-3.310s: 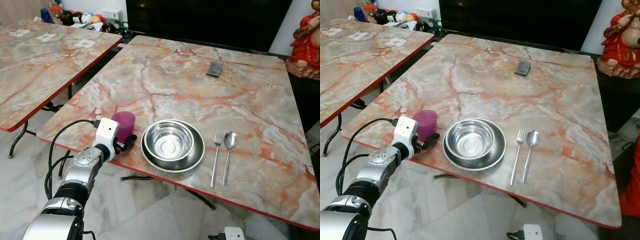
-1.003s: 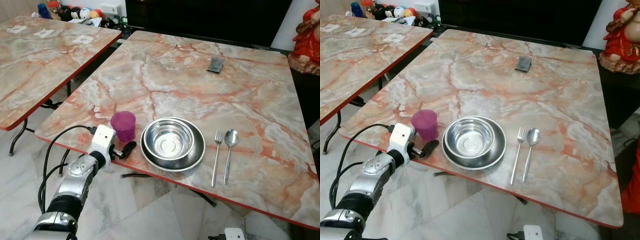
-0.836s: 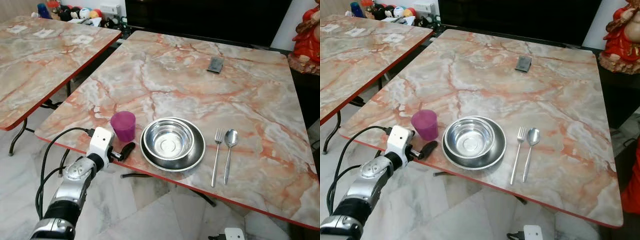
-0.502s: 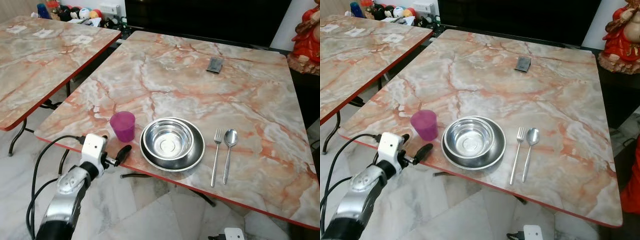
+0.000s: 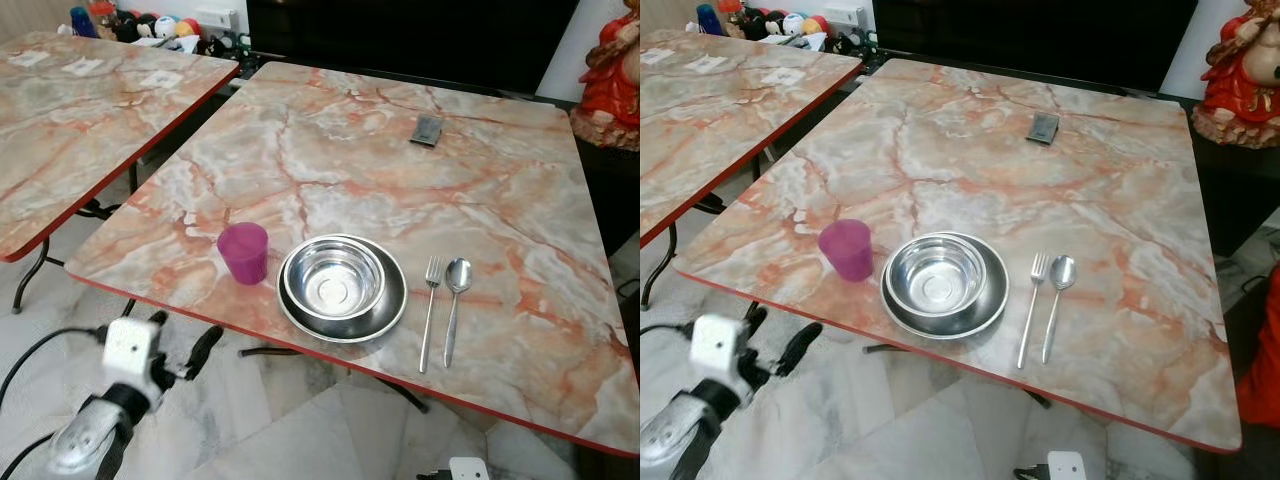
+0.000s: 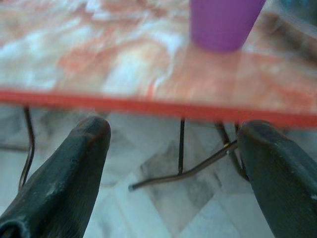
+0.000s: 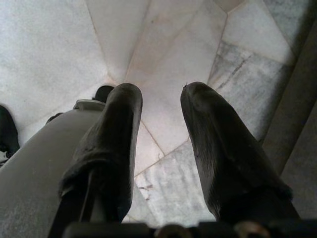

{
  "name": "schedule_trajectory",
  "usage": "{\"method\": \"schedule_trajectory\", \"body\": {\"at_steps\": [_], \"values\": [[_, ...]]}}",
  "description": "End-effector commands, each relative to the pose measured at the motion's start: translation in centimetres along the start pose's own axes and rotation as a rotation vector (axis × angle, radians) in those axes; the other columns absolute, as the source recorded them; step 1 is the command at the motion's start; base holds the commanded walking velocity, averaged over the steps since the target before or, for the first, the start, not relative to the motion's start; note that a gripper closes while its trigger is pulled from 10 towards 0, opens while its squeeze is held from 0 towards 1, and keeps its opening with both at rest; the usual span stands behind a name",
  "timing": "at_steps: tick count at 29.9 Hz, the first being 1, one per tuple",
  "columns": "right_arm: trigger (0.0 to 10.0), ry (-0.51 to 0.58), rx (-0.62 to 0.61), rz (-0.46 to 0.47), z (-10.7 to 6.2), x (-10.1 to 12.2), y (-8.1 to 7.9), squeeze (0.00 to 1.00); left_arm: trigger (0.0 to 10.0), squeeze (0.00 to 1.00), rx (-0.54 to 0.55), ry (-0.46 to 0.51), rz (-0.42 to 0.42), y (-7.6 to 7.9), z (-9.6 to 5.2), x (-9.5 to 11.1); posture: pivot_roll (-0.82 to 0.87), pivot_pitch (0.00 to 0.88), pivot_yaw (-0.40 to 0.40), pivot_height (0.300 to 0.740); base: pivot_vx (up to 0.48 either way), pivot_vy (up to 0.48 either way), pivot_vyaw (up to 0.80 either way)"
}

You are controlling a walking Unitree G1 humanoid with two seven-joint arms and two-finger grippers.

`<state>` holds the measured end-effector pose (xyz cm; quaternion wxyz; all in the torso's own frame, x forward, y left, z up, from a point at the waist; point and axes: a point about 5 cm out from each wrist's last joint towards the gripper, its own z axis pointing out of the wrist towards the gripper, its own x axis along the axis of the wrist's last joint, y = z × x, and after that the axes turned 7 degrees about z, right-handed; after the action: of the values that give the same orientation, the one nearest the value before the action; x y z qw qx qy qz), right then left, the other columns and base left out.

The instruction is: Setting the table

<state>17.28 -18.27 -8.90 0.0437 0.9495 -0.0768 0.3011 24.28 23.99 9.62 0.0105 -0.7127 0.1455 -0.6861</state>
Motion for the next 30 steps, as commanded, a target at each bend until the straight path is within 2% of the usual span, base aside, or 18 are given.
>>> {"method": "schedule_trajectory", "body": {"at_steps": [1, 2, 5, 6, 8, 9, 11, 15, 17, 18, 20, 23, 27, 30], "values": [[10.0, -0.022, -0.01, 0.006, -0.1, -0.5, 0.2, 0.0, 10.0, 0.0, 0.038, -0.048, -0.016, -0.2, -0.7, -1.3, 0.04, 0.084, -0.021, 0.74, 0.0, 0.0, 0.0], [10.0, -0.015, -0.011, 0.012, 0.0, -0.2, 0.2, 0.0, 10.0, 0.0, 0.064, -0.103, -0.031, -0.2, -1.0, -2.8, 0.03, 0.073, -0.02, 0.74, 0.0, 0.0, 0.0], [10.0, -0.001, -0.013, 0.019, 0.1, 0.5, 0.2, 0.0, 10.0, 0.0, 0.115, -0.18, -0.075, 0.0, -1.3, -5.1, 0.03, 0.044, -0.013, 0.74, 0.0, 0.0, 0.0], [10.0, -0.001, -0.013, 0.019, 0.1, 0.5, 0.2, 0.0, 10.0, 0.0, 0.115, -0.18, -0.075, 0.0, -1.3, -5.1, 0.03, 0.044, -0.013, 0.74, 0.0, 0.0, 0.0], [10.0, 0.006, -0.015, 0.024, 0.2, 0.8, 0.1, 0.0, 10.0, 0.0, 0.177, -0.239, -0.09, -0.3, -1.5, -6.8, 0.02, 0.021, -0.01, 0.74, 0.0, 0.0, 0.0], [10.0, 0.006, -0.015, 0.024, 0.2, 0.8, 0.1, 0.0, 10.0, 0.0, 0.177, -0.239, -0.09, -0.3, -1.5, -6.8, 0.02, 0.021, -0.01, 0.74, 0.0, 0.0, 0.0], [10.0, 0.009, -0.016, 0.025, 0.2, 1.0, 0.1, 0.0, 10.0, 0.0, 0.212, -0.3, -0.088, -0.4, -1.9, -8.3, 0.02, 0.003, -0.009, 0.74, 0.0, 0.0, 0.0], [10.0, 0.011, -0.015, 0.025, 0.2, 1.1, 0.0, 0.0, 10.0, 0.0, 0.221, -0.359, -0.098, -0.1, -2.0, -9.5, 0.02, 0.0, -0.009, 0.74, 0.0, 0.0, 0.0], [10.0, 0.012, -0.013, 0.022, 0.2, 1.1, -0.1, 0.0, 10.0, 0.0, 0.194, -0.446, -0.098, 0.7, -2.1, -11.0, 0.02, 0.0, -0.011, 0.74, 0.0, 0.0, 0.0], [10.0, 0.01, -0.011, 0.017, 0.2, 1.0, -0.1, 0.0, 10.0, 0.0, 0.159, -0.558, -0.089, 1.7, -2.4, -12.5, 0.02, 0.0, -0.012, 0.74, 0.0, 0.0, 0.0], [10.0, 0.005, -0.009, 0.009, 0.2, 0.9, -0.2, 0.0, 10.0, 0.0, 0.134, -0.635, -0.107, 2.8, -2.7, -13.7, 0.02, 0.0, -0.013, 0.74, 0.0, 0.0, 0.0], [10.0, 0.002, -0.007, 0.003, 0.2, 0.7, -0.2, 0.0, 10.0, 0.0, 0.128, -0.672, -0.143, 3.7, -2.8, -14.3, 0.01, 0.0, -0.014, 0.74, 0.0, 0.0, 0.0], [10.0, -0.004, -0.006, 0.0, 0.1, 0.5, -0.2, 0.0, 10.0, 0.0, 0.119, -0.779, -0.159, 5.1, -3.5, -15.5, 0.01, 0.0, -0.012, 0.74, 0.0, 0.0, 0.0], [10.0, -0.008, -0.007, 0.0, 0.1, 0.4, -0.2, 0.0, 10.0, 0.0, 0.083, -0.86, -0.136, 6.2, -4.2, -16.2, -0.01, 0.0, -0.006, 0.74, 0.0, 0.0, 0.0]]}}
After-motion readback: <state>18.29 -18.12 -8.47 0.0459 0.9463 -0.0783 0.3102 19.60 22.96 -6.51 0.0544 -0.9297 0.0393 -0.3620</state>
